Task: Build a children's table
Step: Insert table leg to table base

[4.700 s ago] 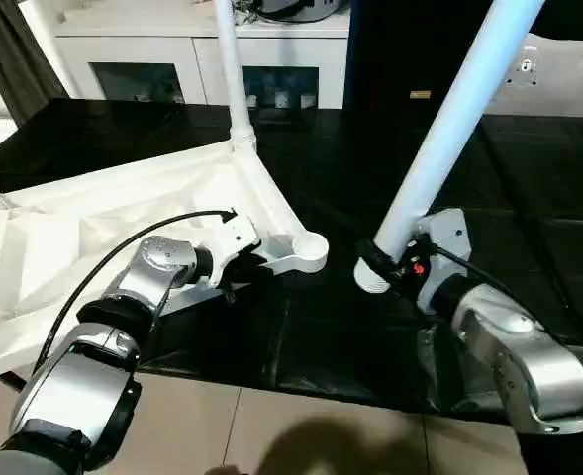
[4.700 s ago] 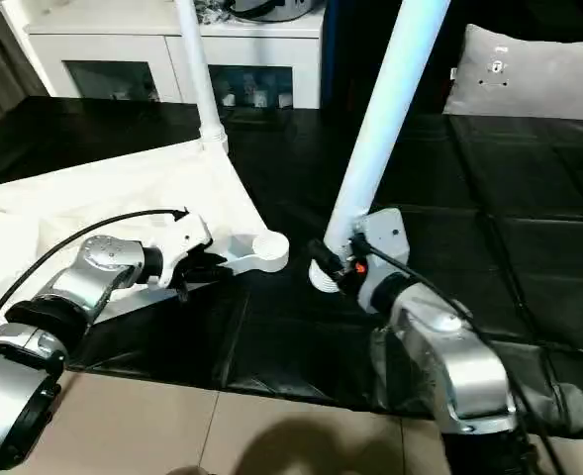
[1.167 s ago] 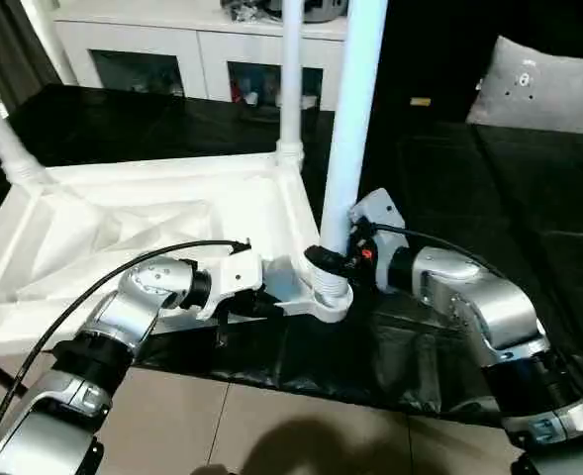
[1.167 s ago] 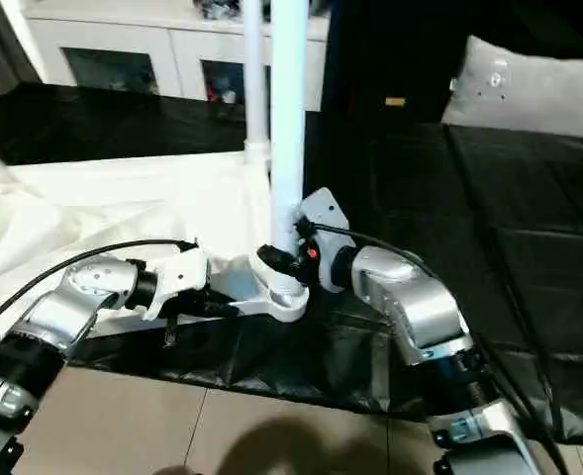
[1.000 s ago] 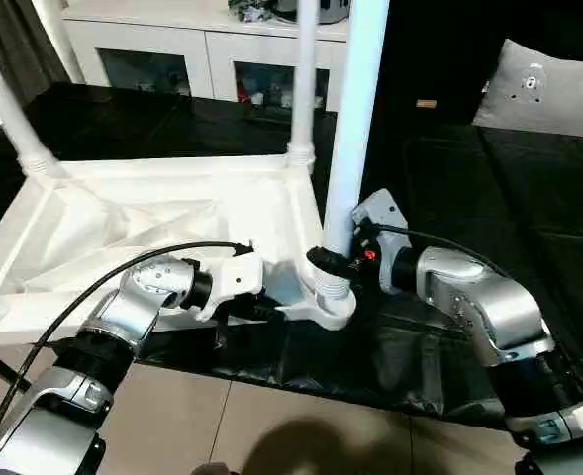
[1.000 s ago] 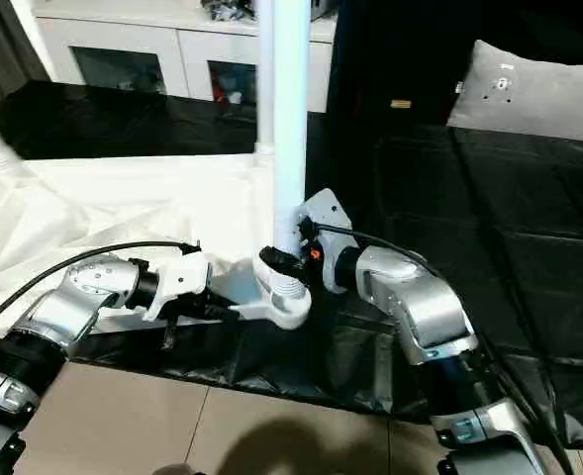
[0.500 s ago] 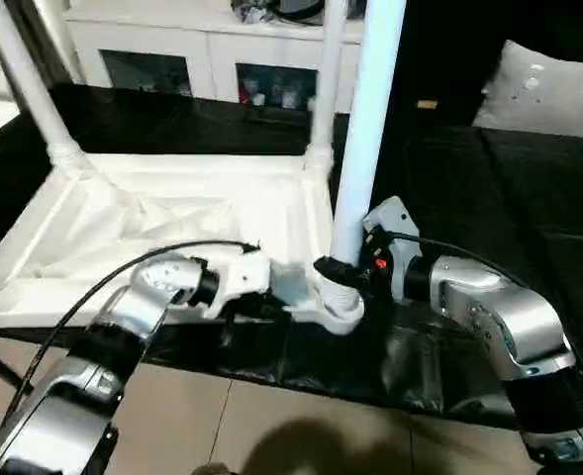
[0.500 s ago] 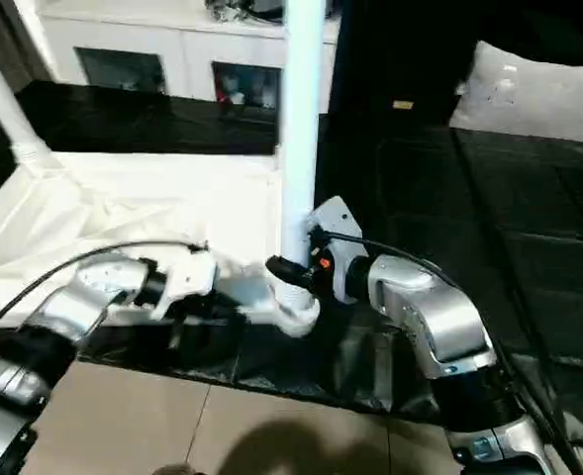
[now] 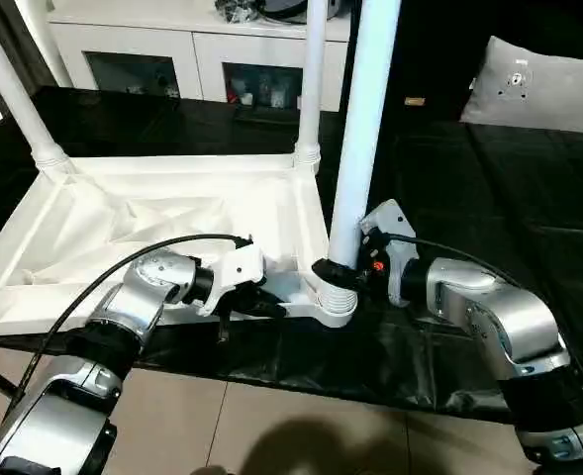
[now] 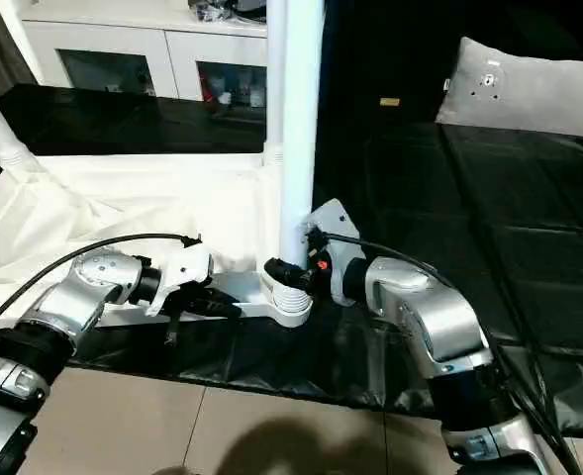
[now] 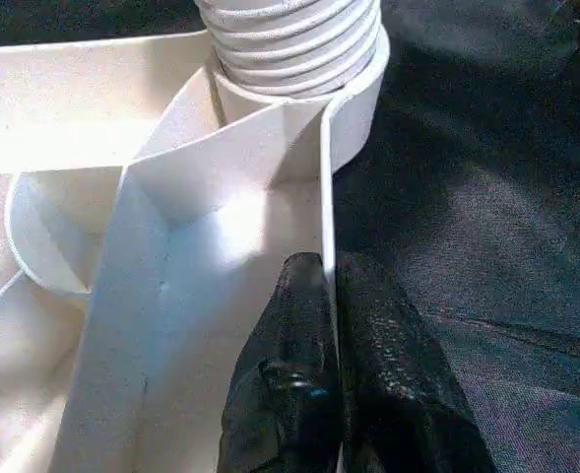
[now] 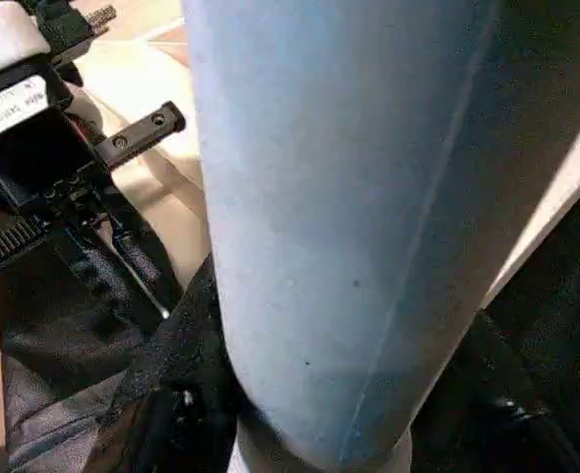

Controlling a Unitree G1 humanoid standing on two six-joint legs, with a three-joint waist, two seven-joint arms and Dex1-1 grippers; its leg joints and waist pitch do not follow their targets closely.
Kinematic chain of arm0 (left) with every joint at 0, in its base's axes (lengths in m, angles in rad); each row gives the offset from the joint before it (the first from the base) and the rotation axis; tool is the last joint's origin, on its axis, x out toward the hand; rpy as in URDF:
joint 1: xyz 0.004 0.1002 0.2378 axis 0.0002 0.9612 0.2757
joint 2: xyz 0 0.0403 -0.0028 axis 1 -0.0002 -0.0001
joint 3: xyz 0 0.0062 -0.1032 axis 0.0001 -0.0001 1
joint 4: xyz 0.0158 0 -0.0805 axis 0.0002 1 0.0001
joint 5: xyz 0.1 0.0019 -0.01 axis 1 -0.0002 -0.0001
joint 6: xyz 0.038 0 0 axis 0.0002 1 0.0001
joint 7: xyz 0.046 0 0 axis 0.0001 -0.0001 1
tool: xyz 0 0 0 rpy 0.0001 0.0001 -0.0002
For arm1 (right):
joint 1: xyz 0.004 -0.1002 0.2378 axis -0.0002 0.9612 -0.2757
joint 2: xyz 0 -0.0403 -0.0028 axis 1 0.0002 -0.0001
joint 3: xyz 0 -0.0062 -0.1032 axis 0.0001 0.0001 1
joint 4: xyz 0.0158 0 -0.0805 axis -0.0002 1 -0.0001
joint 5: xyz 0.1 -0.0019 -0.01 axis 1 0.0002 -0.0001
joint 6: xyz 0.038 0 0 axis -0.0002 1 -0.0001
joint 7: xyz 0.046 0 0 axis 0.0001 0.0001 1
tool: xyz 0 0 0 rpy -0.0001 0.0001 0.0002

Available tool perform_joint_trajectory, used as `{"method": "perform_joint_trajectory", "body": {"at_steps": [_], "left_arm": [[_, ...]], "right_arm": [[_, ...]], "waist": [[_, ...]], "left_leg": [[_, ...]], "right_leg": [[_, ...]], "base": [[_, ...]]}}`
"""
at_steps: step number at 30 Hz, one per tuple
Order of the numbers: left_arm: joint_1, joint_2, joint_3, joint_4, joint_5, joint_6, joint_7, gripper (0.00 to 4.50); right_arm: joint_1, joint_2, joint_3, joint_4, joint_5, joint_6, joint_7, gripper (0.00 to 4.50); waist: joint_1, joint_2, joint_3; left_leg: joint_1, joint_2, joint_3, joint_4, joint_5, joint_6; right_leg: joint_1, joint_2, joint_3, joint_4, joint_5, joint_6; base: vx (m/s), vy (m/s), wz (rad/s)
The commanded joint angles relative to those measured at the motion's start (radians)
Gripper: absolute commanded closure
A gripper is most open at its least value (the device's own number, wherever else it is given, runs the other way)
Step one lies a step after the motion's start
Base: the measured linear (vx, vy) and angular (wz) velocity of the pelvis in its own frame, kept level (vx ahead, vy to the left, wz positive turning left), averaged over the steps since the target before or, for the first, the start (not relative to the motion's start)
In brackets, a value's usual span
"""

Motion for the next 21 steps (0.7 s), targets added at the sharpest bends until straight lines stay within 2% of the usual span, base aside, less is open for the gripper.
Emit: {"method": "perform_joint_trajectory", "body": {"at_steps": [1,6,14,16,17,18,21], "left_arm": [[-0.021,0.004,0.021,0.022,0.012,-0.013,0.044,4.50],[-0.022,0.000,0.032,0.023,0.001,-0.028,0.045,4.50],[-0.015,-0.010,0.030,0.007,-0.003,-0.035,0.050,4.50],[-0.014,-0.010,0.029,0.007,-0.004,-0.037,0.051,4.50],[-0.009,-0.009,0.032,-0.003,-0.008,-0.033,0.054,4.50],[-0.009,-0.008,0.032,-0.004,-0.008,-0.033,0.055,4.50],[0.000,-0.008,0.043,-0.018,-0.016,-0.025,0.065,4.50]], "right_arm": [[-0.022,0.001,0.007,-0.002,0.002,0.001,0.000,2.62],[-0.025,-0.003,0.001,0.018,-0.001,-0.008,0.006,2.62],[-0.031,0.050,-0.048,0.127,0.033,-0.018,0.001,2.62],[-0.023,0.053,-0.058,0.142,0.037,-0.021,0.001,2.62],[0.006,0.050,-0.075,0.158,0.042,-0.041,0.001,2.62],[0.009,0.050,-0.076,0.159,0.043,-0.043,0.001,2.62],[0.064,0.064,-0.128,0.170,0.063,-0.087,-0.002,2.62]], "waist": [[-0.001,-0.003,-0.058],[-0.002,-0.003,-0.059],[-0.008,-0.001,-0.059],[-0.010,-0.005,-0.059],[-0.008,-0.009,-0.059],[-0.008,-0.008,-0.058],[-0.006,-0.008,-0.058]], "left_leg": [[0.000,0.013,0.001,-0.073,-0.227,-0.018],[0.000,0.013,0.001,-0.072,-0.221,-0.017],[-0.001,0.013,0.000,-0.072,-0.232,-0.017],[-0.001,0.013,0.001,-0.073,-0.228,-0.015],[-0.001,0.014,0.001,-0.072,-0.222,-0.010],[-0.001,0.014,0.001,-0.072,-0.224,-0.009],[-0.002,0.015,0.001,-0.073,-0.230,-0.004]], "right_leg": [[0.051,-0.045,0.043,-0.080,-0.287,-0.159],[0.051,-0.045,0.044,-0.078,-0.271,-0.161],[0.051,-0.046,0.042,-0.079,-0.267,-0.177],[0.052,-0.045,0.042,-0.078,-0.262,-0.178],[0.051,-0.047,0.042,-0.078,-0.268,-0.178],[0.051,-0.048,0.043,-0.079,-0.272,-0.178],[0.051,-0.050,0.043,-0.082,-0.290,-0.170]], "base": [[0.000,0.000,0.00],[0.000,0.000,0.00],[0.000,0.000,0.00],[0.000,0.000,0.00],[0.000,0.000,0.00],[0.000,0.000,0.00],[0.000,0.000,0.00]]}}
